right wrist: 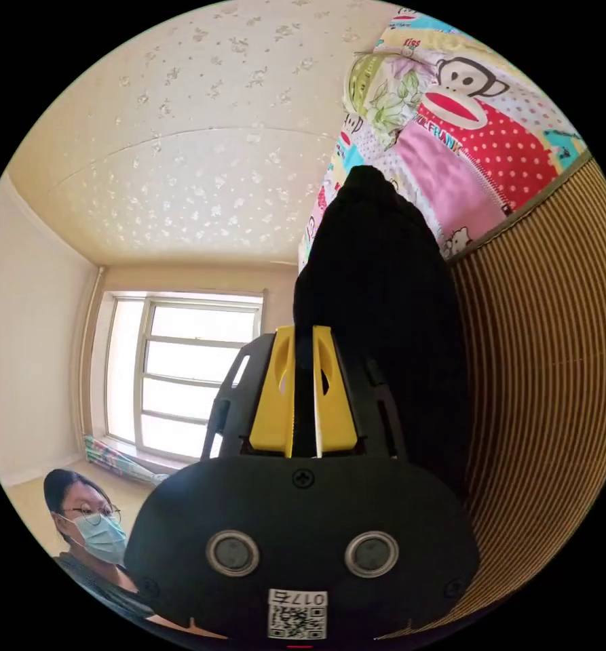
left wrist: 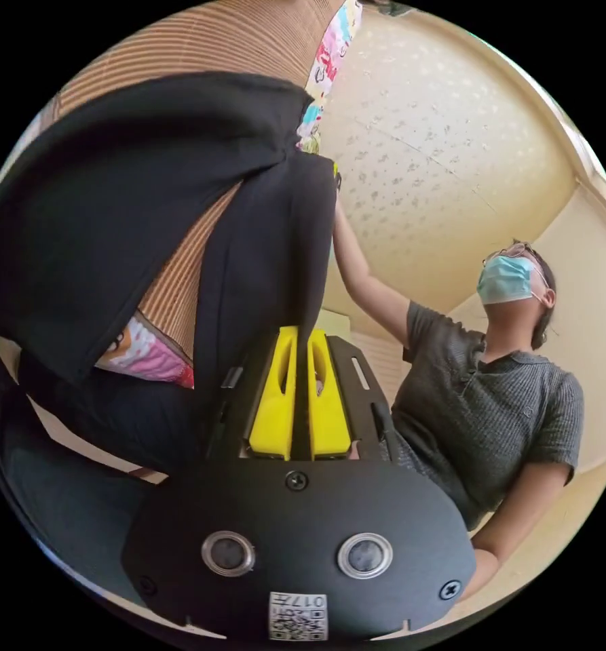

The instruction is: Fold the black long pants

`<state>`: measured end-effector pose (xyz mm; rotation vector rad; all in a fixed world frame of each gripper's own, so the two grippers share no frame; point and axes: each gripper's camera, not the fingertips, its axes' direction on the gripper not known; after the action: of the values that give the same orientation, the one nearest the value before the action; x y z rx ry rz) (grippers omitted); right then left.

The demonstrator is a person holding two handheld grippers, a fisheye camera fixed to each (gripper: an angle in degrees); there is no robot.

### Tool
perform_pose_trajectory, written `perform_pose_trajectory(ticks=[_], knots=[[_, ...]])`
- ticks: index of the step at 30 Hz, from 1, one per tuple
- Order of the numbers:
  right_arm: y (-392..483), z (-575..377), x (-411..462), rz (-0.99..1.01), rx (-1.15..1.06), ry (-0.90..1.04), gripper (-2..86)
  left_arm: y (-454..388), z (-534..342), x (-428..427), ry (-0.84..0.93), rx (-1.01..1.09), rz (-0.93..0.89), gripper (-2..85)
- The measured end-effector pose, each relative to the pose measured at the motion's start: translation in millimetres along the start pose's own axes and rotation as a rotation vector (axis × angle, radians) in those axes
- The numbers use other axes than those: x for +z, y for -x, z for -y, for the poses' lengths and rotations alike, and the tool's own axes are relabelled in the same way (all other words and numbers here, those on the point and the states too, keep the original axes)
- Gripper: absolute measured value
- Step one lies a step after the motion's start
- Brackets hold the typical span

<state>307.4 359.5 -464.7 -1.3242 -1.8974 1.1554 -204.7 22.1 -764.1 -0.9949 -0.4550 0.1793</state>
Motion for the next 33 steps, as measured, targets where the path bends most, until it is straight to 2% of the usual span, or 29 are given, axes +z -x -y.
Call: perform_pose_trajectory(ticks=[3,5,9,12,14,18,20,26,29,33], knots=[[-7.3,-12.8,81.1,0.023,0.002,0.089,4.9,-5.1,19.1,-35.6,-0.044,-0.021,0.177,1.3],[-36.0,-31.4,130.3,0.107,0.051,0.122,2.9,-2.4,30.8,-51.4,-0.055,-0.053,0.284,1.9],[-65.8,-77.4,144.2,0.194,0.041,0.107,1.2,4.2,45.3,-61.8,0.016,-0.091,0.459,4.2],[-69.5,-130.8,128.5,0.228,-0.08,0.287,0.9,-3.7,53.0,-53.9,0.111,-0.07,0.53,5.1],[-65.9,-196.6,99.2,0.082,-0.201,0.5,1.0,-11.0,61.0,-46.6,0.192,-0.048,0.554,5.3],[-79.9,-316.5,42.2,-0.218,-0.22,0.704,1.7,-30.8,86.1,-24.0,0.412,0.029,0.655,5.6],[-92.2,-397.3,4.7,-0.369,-0.138,0.704,2.5,-33.2,97.0,-13.2,0.519,0.038,0.675,5.3],[-115.9,-552.8,-14.5,-0.434,0.115,0.611,5.6,-51.4,123.6,11.2,0.761,0.119,0.705,4.9],[-120.5,-585.6,-0.7,-0.385,0.183,0.524,6.5,-52.7,130.7,26.2,0.868,0.128,0.712,4.8],[-114.6,-602.9,9.3,-0.472,0.19,0.423,6.7,-48.0,129.0,42.7,0.985,0.131,0.722,4.9]])
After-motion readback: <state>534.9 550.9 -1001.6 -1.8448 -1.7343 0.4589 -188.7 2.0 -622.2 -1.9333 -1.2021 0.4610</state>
